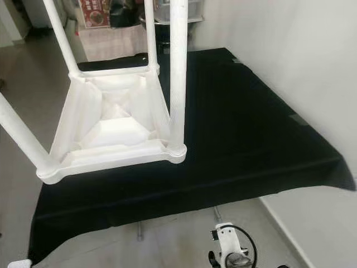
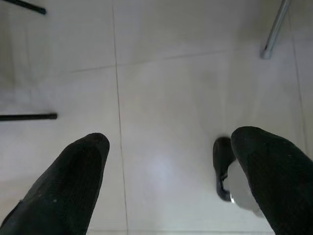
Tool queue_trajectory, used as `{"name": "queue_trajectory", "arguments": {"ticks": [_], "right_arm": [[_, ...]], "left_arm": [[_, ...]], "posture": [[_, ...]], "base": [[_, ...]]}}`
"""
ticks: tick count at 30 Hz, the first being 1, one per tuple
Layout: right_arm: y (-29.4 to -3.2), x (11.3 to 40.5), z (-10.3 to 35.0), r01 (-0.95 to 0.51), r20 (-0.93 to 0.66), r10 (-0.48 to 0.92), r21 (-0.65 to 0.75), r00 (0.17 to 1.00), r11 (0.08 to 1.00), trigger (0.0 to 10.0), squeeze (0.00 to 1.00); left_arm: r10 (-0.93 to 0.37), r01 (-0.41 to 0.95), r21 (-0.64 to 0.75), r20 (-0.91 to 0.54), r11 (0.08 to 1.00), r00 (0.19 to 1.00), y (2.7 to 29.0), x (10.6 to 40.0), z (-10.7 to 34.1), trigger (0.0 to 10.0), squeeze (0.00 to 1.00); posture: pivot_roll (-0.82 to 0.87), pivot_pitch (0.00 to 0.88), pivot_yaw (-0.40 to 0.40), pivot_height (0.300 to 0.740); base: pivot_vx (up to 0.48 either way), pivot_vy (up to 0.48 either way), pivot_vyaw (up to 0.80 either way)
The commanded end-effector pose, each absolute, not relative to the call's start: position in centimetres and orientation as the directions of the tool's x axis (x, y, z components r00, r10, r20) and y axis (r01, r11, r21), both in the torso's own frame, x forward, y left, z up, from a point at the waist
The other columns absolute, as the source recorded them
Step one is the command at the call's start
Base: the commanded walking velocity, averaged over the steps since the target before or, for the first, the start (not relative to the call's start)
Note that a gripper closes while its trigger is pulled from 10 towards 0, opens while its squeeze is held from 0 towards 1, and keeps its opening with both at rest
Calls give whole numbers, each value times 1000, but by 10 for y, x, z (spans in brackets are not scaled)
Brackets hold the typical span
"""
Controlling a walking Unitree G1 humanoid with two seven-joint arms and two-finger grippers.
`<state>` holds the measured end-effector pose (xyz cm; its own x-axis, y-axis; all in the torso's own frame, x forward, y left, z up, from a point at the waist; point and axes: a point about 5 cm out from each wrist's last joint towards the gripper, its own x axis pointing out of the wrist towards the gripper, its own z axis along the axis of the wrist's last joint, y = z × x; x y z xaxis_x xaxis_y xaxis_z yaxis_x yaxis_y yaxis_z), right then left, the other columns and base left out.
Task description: Building children table
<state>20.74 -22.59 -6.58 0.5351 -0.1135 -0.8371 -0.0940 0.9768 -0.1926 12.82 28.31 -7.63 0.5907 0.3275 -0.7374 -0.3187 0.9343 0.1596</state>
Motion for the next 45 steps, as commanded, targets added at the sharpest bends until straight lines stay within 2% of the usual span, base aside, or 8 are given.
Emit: {"name": "queue_trajectory", "arguments": {"ticks": [1, 8, 9, 17, 25, 31, 36, 45], "right_arm": [[-222, 205, -68, -108, -842, -98, -183, 531, 977, 10000, 0], [-220, 208, -67, -98, -835, -90, -170, 542, 981, 10000, 0], [-216, 209, -67, -99, -836, -71, -148, 545, 984, 10000, 0], [-200, 208, -71, -127, -841, -29, -116, 541, 985, 10000, 0], [-204, 226, -58, -221, -790, 12, -157, 613, 963, 10000, 0], [-208, 228, -55, -285, -790, 45, -168, 612, 944, 10000, 0], [-221, 235, -41, -554, -786, 241, -150, 569, 819, 10000, 0], [-220, 244, -15, -693, -666, 494, -48, 559, 719, 10000, 0]], "left_arm": [[294, -278, 158, -771, 948, 565, 269, 126, -83, 10000, 0], [280, -266, 152, -782, 952, 557, 263, 126, -86, 10000, 0], [269, -240, 158, -785, 958, 558, 259, 129, -86, 10000, 0], [242, -129, 205, -797, 970, 554, 248, 136, -88, 10000, 0], [300, -212, 216, -756, 953, 582, 269, 134, -81, 10000, 0], [313, -228, 219, -739, 949, 596, 275, 132, -78, 10000, 0], [305, -241, 188, -633, 952, 711, 282, 126, -68, 10000, 0], [227, -179, 149, -429, 972, 874, 266, 125, -40, 10000, 0]], "posture": [[-208, 65, -18, 740], [-223, 73, -14, 740], [-229, 85, 24, 740], [-198, 96, 31, 740], [-133, 74, 16, 740], [-131, 72, 16, 740], [-99, 38, 16, 740], [-90, 27, 24, 740]], "base": [[0, 0, 0], [0, 0, 0], [0, 0, 0], [0, 0, 0], [0, 0, 0], [0, 0, 0], [0, 0, 0], [0, 0, 0]]}}
